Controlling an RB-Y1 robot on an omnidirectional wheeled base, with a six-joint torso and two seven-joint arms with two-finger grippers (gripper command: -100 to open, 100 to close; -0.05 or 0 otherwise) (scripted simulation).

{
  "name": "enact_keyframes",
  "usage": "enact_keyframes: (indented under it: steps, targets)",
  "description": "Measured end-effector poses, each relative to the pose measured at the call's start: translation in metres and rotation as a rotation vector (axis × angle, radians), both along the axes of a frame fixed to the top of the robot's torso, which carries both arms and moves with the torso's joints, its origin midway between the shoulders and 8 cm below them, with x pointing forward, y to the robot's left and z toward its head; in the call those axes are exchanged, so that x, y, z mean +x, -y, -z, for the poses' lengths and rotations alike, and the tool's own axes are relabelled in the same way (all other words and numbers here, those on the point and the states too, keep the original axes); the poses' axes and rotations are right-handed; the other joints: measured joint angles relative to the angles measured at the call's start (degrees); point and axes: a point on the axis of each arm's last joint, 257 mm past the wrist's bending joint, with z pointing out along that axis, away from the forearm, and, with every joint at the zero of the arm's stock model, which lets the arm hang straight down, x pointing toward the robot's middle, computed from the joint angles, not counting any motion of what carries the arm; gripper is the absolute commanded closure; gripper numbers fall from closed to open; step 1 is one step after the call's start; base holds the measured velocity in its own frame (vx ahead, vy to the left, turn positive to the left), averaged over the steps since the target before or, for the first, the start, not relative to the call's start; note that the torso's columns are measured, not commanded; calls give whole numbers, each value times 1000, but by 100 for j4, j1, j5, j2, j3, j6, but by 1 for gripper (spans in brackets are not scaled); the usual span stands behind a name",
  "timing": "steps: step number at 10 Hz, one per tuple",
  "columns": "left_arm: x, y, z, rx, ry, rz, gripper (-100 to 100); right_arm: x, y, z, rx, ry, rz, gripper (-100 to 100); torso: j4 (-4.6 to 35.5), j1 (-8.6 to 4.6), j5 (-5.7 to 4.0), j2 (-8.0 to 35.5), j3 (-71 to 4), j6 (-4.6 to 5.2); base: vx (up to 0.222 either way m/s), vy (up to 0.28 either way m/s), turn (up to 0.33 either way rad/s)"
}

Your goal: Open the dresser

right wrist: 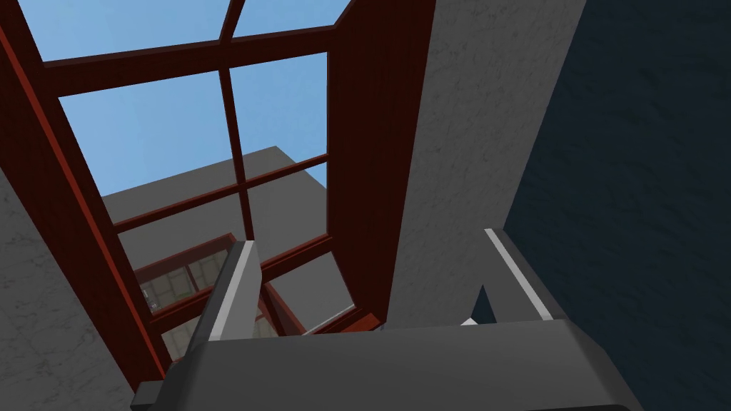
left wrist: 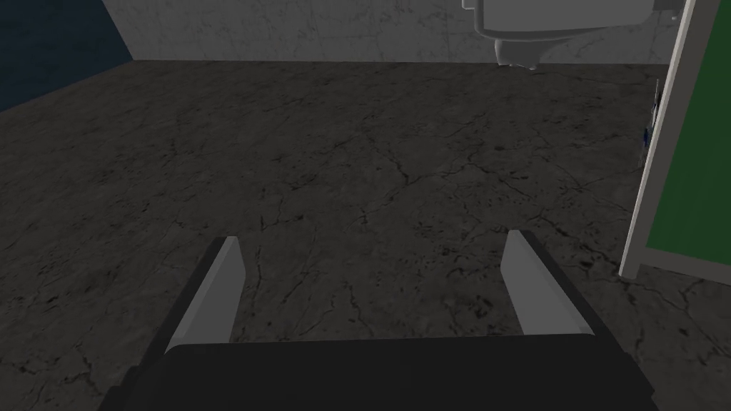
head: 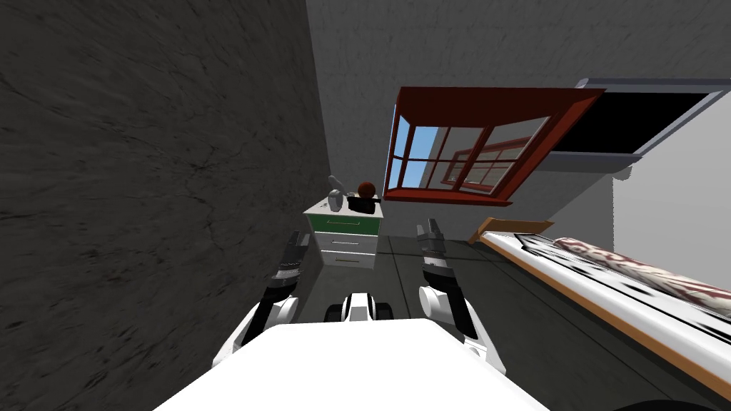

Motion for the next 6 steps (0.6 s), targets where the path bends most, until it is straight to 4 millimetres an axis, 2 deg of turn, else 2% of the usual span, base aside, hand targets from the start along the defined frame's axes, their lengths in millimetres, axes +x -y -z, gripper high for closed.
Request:
enact_keyframes:
  steps: [6]
  targets:
    - [3,1,41,14,-32,-3,-100,0,0,0,0,0,0,0,3,-7,-2,11,6,-1,89,43,-37]
